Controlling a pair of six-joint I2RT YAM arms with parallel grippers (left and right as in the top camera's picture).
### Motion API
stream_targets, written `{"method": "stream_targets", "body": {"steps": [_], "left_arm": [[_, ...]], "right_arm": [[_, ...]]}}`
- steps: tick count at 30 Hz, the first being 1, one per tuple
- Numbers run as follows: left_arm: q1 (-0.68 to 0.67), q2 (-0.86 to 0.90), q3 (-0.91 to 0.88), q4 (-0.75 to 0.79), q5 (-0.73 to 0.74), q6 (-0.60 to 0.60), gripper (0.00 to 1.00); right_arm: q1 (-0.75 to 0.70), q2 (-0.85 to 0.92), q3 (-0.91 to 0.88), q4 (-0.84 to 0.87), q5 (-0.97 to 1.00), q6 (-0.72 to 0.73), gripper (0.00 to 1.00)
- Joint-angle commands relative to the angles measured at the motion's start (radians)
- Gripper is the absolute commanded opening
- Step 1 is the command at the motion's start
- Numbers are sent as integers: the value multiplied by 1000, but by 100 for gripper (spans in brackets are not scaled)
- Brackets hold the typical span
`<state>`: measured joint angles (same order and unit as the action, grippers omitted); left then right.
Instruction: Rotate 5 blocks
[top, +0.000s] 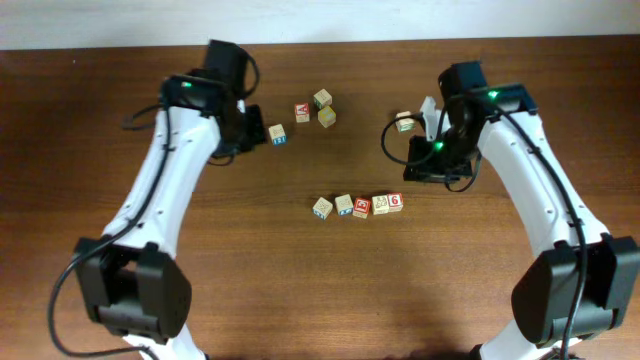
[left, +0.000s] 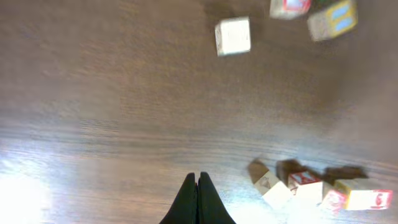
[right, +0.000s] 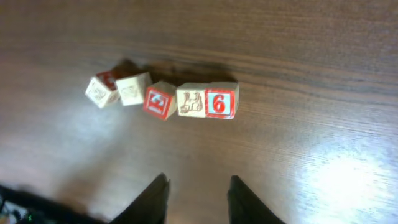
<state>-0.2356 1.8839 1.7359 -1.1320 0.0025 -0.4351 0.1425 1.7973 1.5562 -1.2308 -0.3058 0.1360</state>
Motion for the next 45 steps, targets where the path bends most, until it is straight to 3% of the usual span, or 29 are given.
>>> {"method": "stream_targets", "body": {"steps": [1,8,13,28,45], "left_arm": [[-35,21,-90,44,-27,-22,0],[-95,21,-198,122,9,47,0],[-135,21,-301,235,93,-82,0],[-205,22,-452,407,53,-156,0],[-249,27,-452,424,117,-126,0]], "right_arm": [[-8,-5,-72,46,34,45,26],[-63,16,-175,162,49,61,22],[-64,76,-177,217,48,22,19],[-63,128,-264,279,23,22,16],[5,128,-320,331,-57,21,16]]}}
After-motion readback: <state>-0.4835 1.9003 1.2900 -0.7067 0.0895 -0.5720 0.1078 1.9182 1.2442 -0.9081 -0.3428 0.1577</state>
